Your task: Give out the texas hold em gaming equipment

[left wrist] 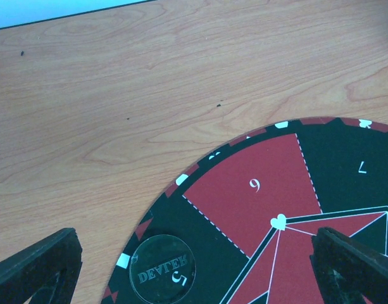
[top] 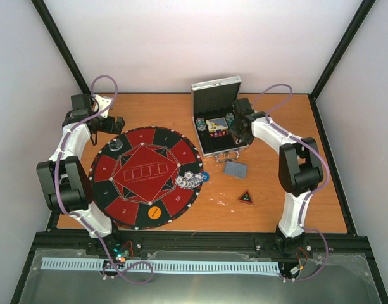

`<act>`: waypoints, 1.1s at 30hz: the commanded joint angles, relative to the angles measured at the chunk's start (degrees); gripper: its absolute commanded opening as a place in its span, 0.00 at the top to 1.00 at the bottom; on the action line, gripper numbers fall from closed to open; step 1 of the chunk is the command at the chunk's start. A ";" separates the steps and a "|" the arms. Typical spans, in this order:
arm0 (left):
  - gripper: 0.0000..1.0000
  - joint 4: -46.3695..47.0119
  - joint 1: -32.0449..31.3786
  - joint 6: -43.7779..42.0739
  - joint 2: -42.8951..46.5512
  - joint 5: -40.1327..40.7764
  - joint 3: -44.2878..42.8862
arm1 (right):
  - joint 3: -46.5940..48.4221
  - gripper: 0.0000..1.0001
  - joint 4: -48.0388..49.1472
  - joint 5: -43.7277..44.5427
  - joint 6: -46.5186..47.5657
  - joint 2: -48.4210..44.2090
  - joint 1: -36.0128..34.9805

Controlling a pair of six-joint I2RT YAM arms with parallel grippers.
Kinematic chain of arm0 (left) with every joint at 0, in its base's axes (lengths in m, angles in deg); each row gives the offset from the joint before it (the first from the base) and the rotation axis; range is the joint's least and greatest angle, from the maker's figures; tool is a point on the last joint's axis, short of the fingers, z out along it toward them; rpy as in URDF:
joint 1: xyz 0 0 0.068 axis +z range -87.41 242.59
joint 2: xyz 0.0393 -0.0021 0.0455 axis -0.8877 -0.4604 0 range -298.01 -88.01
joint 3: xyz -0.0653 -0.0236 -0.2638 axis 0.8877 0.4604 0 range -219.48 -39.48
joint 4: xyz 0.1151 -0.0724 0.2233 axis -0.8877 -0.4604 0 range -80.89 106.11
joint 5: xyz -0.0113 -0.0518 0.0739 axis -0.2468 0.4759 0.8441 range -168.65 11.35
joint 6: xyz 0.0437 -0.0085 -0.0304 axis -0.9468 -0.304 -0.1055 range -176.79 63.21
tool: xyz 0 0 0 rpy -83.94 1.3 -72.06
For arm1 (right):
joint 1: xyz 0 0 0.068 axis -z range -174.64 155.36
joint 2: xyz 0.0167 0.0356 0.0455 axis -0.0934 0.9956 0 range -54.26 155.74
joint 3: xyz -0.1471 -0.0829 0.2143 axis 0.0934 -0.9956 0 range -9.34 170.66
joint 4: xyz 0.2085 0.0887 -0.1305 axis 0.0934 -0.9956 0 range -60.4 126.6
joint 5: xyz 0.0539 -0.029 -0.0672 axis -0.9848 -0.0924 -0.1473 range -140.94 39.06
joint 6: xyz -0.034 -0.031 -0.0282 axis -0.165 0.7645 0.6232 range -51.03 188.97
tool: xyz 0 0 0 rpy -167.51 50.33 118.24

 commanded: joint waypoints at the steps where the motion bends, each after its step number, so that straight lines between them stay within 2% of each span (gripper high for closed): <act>1: 0.00 0.96 0.48 -1.43 -0.72 0.13 -0.03 | -1.13 0.30 12.04 -9.19 24.55 -6.94 2.21; 3: 0.00 0.85 0.48 -1.60 -0.80 0.13 -0.08 | -1.47 0.26 16.32 -17.69 39.12 -8.92 3.29; 6: 0.00 0.58 0.48 -1.72 -0.89 -0.62 -0.25 | -2.07 0.20 15.73 -27.13 56.19 -11.06 4.75; 9: 0.00 -0.23 0.47 -2.07 -0.93 -2.26 -0.25 | 1.01 0.20 9.21 -24.62 62.11 -9.48 7.37; 13: 0.00 -0.98 0.48 -2.36 -1.01 -3.27 -0.54 | 10.06 0.22 -4.38 -24.34 61.02 -1.85 11.20; 16: 0.00 -2.13 0.48 -2.62 -1.57 -6.20 -1.76 | 13.95 0.32 -8.57 -28.69 59.91 3.32 12.76; 20: 0.00 -4.14 0.50 -2.87 -1.50 -13.45 -3.02 | 14.33 0.39 -5.23 -32.68 58.48 6.64 12.81; 27: 0.00 -4.62 0.42 -1.74 -1.28 -18.62 -1.82 | 18.02 0.60 -3.17 -29.53 56.13 11.68 12.81; 33: 0.00 -5.71 -1.37 -0.85 -2.93 -22.98 -3.19 | 17.98 0.67 -1.60 -26.90 54.89 13.52 12.89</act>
